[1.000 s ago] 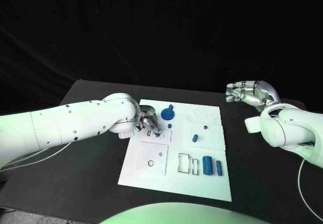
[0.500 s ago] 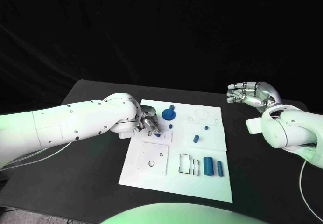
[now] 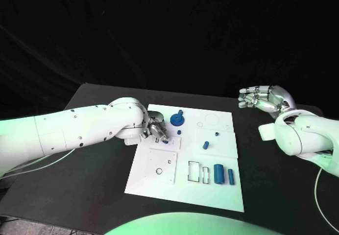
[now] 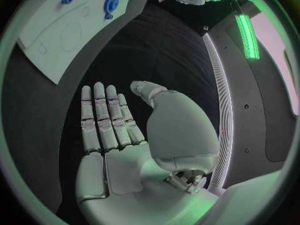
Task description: Assemble the parts on the task board
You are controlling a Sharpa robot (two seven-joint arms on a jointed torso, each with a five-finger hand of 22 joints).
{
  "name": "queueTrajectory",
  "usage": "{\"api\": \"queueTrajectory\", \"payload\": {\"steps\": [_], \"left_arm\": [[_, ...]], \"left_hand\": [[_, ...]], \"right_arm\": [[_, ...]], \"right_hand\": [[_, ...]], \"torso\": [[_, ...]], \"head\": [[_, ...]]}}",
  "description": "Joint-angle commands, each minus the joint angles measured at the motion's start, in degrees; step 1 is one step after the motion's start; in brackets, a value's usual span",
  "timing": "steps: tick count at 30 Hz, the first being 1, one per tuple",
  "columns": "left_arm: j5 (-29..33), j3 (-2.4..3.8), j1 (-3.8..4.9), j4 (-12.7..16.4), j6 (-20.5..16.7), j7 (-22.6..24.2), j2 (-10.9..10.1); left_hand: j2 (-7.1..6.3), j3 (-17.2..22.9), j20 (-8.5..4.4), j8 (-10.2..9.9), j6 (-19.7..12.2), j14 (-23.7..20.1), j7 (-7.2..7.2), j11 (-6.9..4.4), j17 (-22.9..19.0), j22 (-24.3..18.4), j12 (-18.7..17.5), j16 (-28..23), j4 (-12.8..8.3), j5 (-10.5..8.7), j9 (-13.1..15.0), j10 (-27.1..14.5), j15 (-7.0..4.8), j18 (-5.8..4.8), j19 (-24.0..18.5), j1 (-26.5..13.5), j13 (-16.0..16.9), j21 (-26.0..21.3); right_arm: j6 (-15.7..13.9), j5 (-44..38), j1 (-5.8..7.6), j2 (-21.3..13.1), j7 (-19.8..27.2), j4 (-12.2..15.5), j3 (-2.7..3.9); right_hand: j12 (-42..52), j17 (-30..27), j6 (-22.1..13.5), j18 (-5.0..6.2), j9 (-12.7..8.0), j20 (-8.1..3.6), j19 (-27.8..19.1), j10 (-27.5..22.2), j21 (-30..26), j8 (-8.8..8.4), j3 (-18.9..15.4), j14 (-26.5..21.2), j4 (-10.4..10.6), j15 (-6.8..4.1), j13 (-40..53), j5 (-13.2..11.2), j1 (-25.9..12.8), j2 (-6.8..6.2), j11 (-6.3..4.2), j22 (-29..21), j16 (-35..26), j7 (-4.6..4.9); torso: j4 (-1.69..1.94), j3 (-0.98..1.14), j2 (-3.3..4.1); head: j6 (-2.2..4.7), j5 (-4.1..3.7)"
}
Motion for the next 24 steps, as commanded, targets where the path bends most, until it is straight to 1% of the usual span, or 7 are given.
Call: {"api": "queueTrajectory", "payload": {"steps": [1,9,15,21,23,24], "left_arm": [[-0.1,-0.02,-0.06,0.1,1.7,0.0,0.1],[-0.2,-0.02,-0.06,0.0,2.3,-0.1,0.1],[-0.2,-0.02,-0.06,-0.1,2.3,-0.1,0.3],[-0.1,-0.02,-0.05,-0.2,2.2,-0.1,0.5],[-0.1,-0.02,-0.05,-0.3,2.2,-0.1,0.6],[-0.1,-0.02,-0.04,-0.3,2.2,-0.1,0.6]], "left_hand": [[0.77,12.2,-0.11,0.2,0.4,5.0,-0.74,-0.15,11.7,0.1,0.2,0.1,-12.3,0.23,0.2,0.3,-0.38,-0.37,0.3,-0.1,-0.3,0.2],[1.1,12.1,-0.24,0.7,0.7,5.1,-1.02,-0.39,12.1,0.5,-0.2,0.3,-12.2,0.25,0.5,0.3,-0.55,-0.45,0.6,-0.7,-1.1,0.4],[1.35,11.9,-0.34,0.9,0.9,5.1,-1.2,-0.53,12.2,0.8,-0.1,0.4,-12.1,0.18,0.7,0.6,-0.68,-0.52,0.9,-1.2,-1.0,0.5],[2.07,11.3,-0.53,1.1,1.1,5.1,-1.5,-0.76,12.3,1.1,-0.1,0.4,-11.6,-0.13,0.9,1.0,-0.87,-0.6,1.1,-2.1,-1.2,0.6],[2.31,11.0,-0.59,1.1,1.4,5.1,-1.63,-0.86,12.3,1.3,0.8,0.4,-11.5,-0.22,0.9,1.7,-0.94,-0.64,1.3,-2.4,0.3,0.6],[2.46,10.4,-0.66,1.2,1.6,5.2,-1.77,-0.97,12.4,1.5,0.9,0.5,-11.2,-0.38,1.0,1.9,-1.02,-0.68,1.4,-2.8,0.5,0.6]], "right_arm": [[0.9,-0.7,-0.04,0.0,0.2,0.1,0.01],[0.9,-0.7,-0.04,-0.1,0.3,0.1,0.01],[0.9,-0.7,-0.04,-0.1,0.3,0.2,0.01],[0.9,-0.7,-0.04,-0.1,0.3,0.2,0.01],[0.9,-0.7,-0.04,-0.1,0.4,0.2,0.01],[0.9,-0.6,-0.04,-0.1,0.4,0.2,0.01]], "right_hand": [[0.3,-0.1,-0.1,0.62,0.1,0.29,-0.1,-0.5,-0.2,-0.11,0.0,-0.4,-0.3,-0.04,0.0,0.5,0.3,0.0,-0.02,-0.1,0.1,3.21],[0.3,-0.1,-0.1,0.62,0.1,0.29,-0.1,-0.5,-0.2,-0.11,0.0,-0.4,-0.3,-0.04,0.0,0.5,0.3,0.0,-0.02,-0.1,0.1,3.21],[0.3,-0.1,-0.1,0.62,0.1,0.29,-0.1,-0.5,-0.2,-0.11,0.0,-0.4,-0.3,-0.04,0.0,0.5,0.3,0.0,-0.02,-0.1,0.1,3.21],[0.3,-0.1,-0.1,0.62,0.1,0.29,-0.2,-0.5,-0.3,-0.09,0.1,-0.4,-0.3,-0.03,0.0,0.6,0.3,0.02,-0.01,-0.1,0.1,3.22],[0.3,-0.1,-0.1,0.62,0.1,0.29,-0.2,-0.5,-0.3,-0.09,0.1,-0.4,-0.3,-0.03,0.0,0.6,0.3,0.02,-0.01,-0.1,0.1,3.22],[0.4,-0.1,-0.1,0.62,0.1,0.3,-0.2,-0.5,-0.3,-0.09,0.1,-0.4,-0.3,-0.02,0.0,0.6,0.3,0.01,-0.01,-0.1,0.1,3.22]], "torso": [[0.0,0.0,0.01],[0.0,-0.01,-0.02],[0.03,-0.01,-0.02],[-0.01,0.01,0.0],[-0.02,0.02,-0.01],[-0.02,0.02,-0.02]], "head": [[-0.1,-0.05],[-0.26,-0.11],[-0.14,-0.17],[-0.19,-0.2],[-0.18,-0.2],[-0.17,-0.22]]}}
